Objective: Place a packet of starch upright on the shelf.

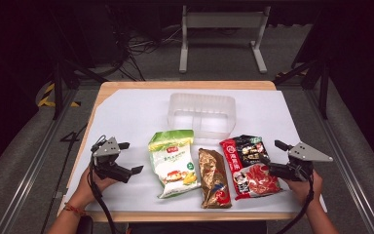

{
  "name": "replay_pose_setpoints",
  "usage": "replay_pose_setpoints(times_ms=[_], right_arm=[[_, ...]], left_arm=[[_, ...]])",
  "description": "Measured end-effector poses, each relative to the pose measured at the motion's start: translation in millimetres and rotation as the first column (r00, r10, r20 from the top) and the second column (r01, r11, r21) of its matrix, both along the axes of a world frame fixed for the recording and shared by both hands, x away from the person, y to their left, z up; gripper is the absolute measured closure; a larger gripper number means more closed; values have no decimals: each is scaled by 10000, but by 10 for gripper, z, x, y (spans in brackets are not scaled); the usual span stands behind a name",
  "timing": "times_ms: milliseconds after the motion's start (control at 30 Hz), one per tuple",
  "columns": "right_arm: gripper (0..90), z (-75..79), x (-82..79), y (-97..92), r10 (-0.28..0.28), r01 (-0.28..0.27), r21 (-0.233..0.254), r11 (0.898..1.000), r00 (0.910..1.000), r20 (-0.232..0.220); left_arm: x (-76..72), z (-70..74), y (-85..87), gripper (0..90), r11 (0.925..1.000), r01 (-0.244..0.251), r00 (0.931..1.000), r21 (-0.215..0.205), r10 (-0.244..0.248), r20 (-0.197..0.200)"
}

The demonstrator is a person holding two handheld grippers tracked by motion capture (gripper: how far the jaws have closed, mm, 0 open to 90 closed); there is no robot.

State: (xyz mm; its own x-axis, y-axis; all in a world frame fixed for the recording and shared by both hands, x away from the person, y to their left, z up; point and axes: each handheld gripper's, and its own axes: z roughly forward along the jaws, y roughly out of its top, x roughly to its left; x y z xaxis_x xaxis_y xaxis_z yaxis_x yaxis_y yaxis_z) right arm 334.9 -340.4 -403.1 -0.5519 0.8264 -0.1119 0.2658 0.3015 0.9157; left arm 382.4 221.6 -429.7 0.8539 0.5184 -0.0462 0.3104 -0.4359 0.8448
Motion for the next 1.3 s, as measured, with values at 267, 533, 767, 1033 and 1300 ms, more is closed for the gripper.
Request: replay_pose_setpoints(times_ms=[267, 533, 767, 1033, 1300], right_arm=[[235, 28, 14, 3, 44, -43, 156, 9999, 10000, -29], [231, 0, 30, 55, 226, -228, -58, 9997, 9994, -250], [230, -28, 45, 54, 250, -252, -38, 9997, 9987, -443], [228, -42, 47, 75, 243, -252, -174, 9995, 9983, -524], [227, -59, 51, 85, 258, -273, -247, 9993, 9978, -610]], left_arm=[[-12, -39, 74, 50, 9987, -366, 9983, 365, 382, -431], [43, -107, 28, 81, 9989, -286, 9908, 368, 332, -1313], [134, -131, -74, 85, 10000, 2, 9795, -35, -9, -2016], [313, -147, -174, 86, 9956, 199, 9553, -916, -460, -2920], [526, -190, -425, 86, 9973, 455, 9402, -575, -622, -3349]])
